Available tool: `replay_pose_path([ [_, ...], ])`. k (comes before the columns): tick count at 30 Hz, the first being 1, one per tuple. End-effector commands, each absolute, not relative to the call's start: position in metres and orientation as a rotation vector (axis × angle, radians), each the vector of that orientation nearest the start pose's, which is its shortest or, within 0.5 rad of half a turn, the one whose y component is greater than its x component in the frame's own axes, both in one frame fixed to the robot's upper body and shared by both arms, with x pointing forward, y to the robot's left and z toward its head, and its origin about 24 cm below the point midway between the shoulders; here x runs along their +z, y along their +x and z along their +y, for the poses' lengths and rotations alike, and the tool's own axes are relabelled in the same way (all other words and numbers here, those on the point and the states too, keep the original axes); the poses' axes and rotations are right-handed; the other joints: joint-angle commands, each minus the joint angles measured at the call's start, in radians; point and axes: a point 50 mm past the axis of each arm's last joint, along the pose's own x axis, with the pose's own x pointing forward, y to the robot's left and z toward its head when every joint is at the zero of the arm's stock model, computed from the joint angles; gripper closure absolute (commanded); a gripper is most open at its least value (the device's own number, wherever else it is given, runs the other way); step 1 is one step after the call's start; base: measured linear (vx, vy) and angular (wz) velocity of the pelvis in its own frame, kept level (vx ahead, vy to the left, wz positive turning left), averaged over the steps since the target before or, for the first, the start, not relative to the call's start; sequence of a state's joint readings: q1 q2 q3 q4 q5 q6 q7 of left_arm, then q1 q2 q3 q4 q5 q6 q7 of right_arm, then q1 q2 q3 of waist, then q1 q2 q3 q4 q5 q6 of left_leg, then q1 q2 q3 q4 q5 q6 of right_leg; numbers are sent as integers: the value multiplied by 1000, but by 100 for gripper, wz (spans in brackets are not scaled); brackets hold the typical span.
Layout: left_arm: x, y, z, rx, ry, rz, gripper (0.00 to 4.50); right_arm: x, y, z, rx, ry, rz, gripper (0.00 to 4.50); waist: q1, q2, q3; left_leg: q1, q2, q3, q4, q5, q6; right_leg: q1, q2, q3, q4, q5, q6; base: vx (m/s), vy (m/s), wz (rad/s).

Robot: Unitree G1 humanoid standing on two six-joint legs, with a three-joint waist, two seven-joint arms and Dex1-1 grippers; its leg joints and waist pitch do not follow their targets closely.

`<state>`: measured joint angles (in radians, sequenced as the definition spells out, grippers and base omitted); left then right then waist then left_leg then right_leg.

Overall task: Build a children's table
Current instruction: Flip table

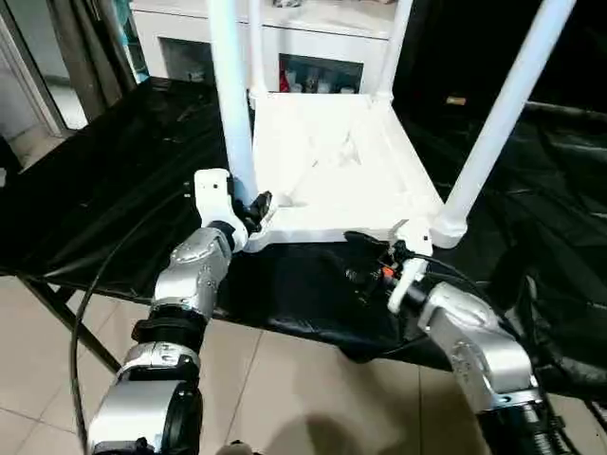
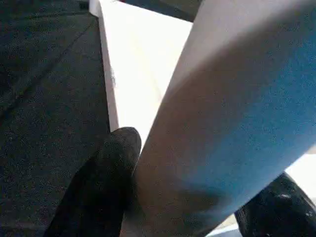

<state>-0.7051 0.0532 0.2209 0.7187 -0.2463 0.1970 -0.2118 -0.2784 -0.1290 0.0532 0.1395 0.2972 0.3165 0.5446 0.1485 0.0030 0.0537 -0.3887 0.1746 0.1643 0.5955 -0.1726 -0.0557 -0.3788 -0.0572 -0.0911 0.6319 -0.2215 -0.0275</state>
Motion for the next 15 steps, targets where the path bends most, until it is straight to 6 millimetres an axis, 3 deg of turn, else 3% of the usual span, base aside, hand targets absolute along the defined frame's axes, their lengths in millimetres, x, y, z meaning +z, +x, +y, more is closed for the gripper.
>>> replay_pose_path([
  [1,83,373,129,-191,-599,158,200,49,301,-129,513,251,225,98,2,-4,-67,18,71,-29,-73,-161,30,44,-121,67,-83,-87,-196,0,0,0],
  [7,87,368,113,-230,-667,156,200,49,309,-133,357,503,224,29,9,-2,-68,19,73,-24,-71,-146,58,40,-121,67,-81,-58,-199,0,0,0],
  [10,88,367,112,-237,-659,157,200,52,314,-135,322,583,201,12,13,0,-66,20,73,-23,-74,-157,46,38,-117,68,-83,-72,-171,0,0,0],
  [15,90,366,113,-232,-683,159,200,66,329,-139,309,766,111,0,14,-5,-70,18,73,-22,-74,-143,47,41,-122,68,-79,-43,-157,0,0,0],
])
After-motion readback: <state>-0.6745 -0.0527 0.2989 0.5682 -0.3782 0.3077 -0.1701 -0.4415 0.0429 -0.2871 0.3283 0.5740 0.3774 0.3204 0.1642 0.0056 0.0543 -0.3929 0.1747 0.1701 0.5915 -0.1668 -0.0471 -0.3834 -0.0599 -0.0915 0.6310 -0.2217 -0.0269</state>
